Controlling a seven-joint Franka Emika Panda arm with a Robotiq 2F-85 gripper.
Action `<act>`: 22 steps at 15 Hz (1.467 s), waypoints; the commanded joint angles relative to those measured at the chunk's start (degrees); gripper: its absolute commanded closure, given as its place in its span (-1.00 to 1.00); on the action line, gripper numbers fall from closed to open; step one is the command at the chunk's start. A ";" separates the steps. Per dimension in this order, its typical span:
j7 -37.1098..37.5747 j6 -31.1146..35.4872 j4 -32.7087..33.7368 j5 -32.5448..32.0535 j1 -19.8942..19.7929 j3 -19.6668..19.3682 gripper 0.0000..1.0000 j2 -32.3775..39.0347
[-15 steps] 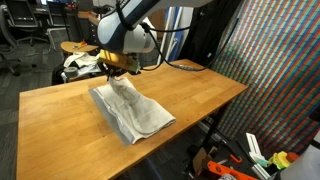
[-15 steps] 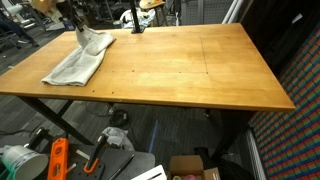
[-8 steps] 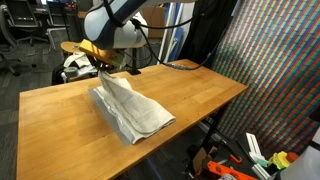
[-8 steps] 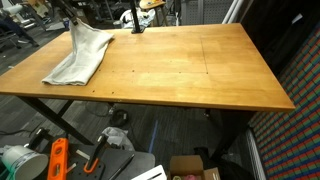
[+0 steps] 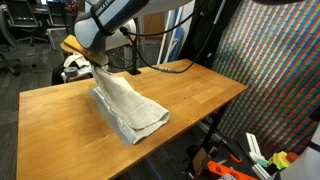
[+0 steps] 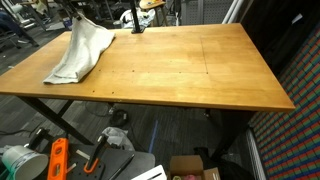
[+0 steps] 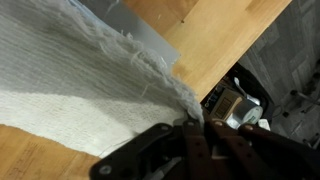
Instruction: Fold the towel in half from right to left
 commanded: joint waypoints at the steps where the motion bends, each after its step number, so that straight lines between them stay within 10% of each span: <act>1: 5.61 -4.44 9.13 -3.54 0.98 -1.75 0.88 5.66; 2: 5.67 -5.88 9.75 -3.72 0.53 -1.19 0.40 6.00; 13: -9.76 -5.44 -1.71 -3.41 -4.78 6.07 -0.97 -5.57; 22: -16.37 -10.00 4.38 -7.58 -7.73 2.96 -1.00 3.41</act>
